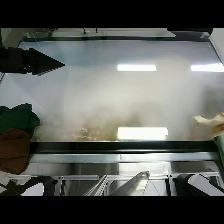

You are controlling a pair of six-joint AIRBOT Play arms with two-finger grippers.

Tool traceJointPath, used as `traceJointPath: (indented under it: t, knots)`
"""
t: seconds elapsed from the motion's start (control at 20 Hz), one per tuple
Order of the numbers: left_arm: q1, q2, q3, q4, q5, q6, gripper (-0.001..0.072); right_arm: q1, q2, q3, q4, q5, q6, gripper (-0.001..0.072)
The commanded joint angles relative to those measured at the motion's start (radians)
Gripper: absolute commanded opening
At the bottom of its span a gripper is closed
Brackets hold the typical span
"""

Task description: Fold the shirts.

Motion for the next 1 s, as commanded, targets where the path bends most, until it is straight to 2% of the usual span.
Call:
traceJointPath:
  t: [0.0,0.25,0.35,0.55,0.75,0.9,0.95]
  knots:
    - [-0.05,0.0,0.0,0.001,0.004,0.017,0.0019,-0.188,0.045,0.0,-0.048,0.067,-0.017,0.0025]
    - [-0.115,-0.003,0.0,0.002,0.013,0.035,0.0019,-0.275,0.07,0.0,-0.063,0.072,-0.035,0.0026]
    - [-0.133,-0.002,0.0,0.008,0.011,0.043,0.0019,-0.29,0.079,0.0,-0.117,0.083,-0.035,0.0027]
    - [-0.146,-0.002,0.0,0.008,0.009,0.055,0.0019,-0.289,0.088,-0.078,-0.316,0.134,-0.025,0.0027]
    - [-0.145,-0.002,0.0,0.008,0.007,0.058,0.0018,-0.29,0.132,-0.284,-0.652,0.118,0.057,0.0028]
    - [-0.145,-0.002,0.0,0.008,-0.003,0.061,0.0018,-0.29,0.13,-0.376,-0.75,0.101,0.074,0.0028]
    - [-0.145,-0.002,0.0,0.008,-0.003,0.061,0.0018,-0.29,0.13,-0.394,-0.765,0.09,0.074,0.0048]
